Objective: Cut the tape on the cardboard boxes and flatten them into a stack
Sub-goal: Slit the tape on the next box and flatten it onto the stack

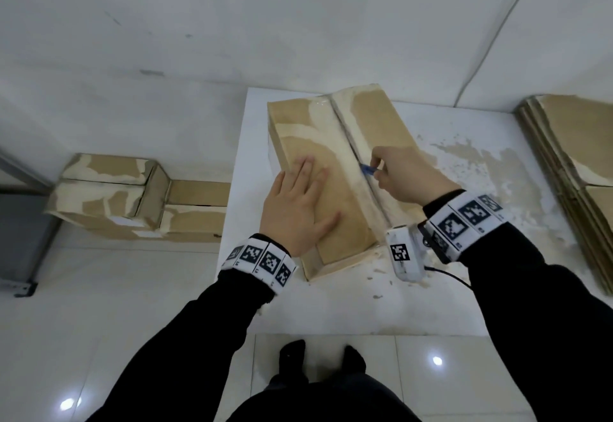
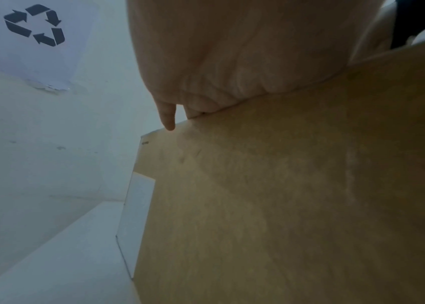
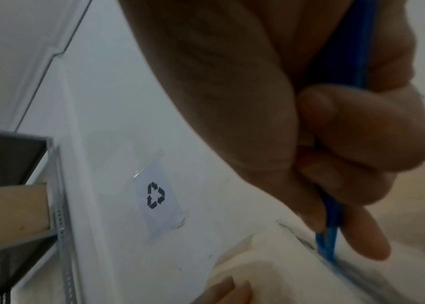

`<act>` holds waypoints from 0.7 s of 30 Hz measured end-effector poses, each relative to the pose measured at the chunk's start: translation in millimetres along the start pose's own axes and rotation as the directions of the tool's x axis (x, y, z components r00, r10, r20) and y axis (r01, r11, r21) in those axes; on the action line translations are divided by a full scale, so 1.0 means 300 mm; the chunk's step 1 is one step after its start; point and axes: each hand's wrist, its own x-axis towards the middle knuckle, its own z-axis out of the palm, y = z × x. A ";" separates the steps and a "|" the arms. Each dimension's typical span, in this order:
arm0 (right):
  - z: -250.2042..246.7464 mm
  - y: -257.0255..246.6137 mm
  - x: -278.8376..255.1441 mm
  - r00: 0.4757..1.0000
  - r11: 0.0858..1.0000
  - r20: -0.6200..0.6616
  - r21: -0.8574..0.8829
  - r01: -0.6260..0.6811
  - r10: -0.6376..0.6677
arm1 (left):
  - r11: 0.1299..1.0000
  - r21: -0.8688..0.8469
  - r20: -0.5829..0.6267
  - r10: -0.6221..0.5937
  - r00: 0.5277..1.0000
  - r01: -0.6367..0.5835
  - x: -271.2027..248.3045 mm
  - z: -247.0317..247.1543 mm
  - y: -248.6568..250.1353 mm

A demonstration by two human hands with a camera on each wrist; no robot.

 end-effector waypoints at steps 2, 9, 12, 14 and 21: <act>-0.005 0.008 -0.020 1.000 0.999 -0.010 0.034 -0.004 0.005 | 1.000 -0.004 0.012 -0.002 1.000 0.002 0.000 -0.003 0.004; 0.028 0.086 -0.361 1.000 0.980 0.020 0.201 -0.014 0.010 | 0.998 0.064 0.059 -0.016 0.998 0.012 0.002 -0.015 0.008; 0.061 0.102 -0.404 0.985 0.950 -0.171 0.309 0.048 0.005 | 0.996 0.087 0.059 0.008 0.998 -0.013 0.003 -0.017 0.009; 0.063 0.092 -0.324 0.959 0.941 -0.280 0.334 0.049 0.049 | 0.997 0.070 0.056 0.018 0.998 -0.022 0.005 -0.017 0.009; 0.101 0.029 -0.083 0.976 0.978 -0.203 0.206 -0.030 0.073 | 0.999 0.051 0.039 -0.001 0.999 -0.001 0.004 -0.015 0.012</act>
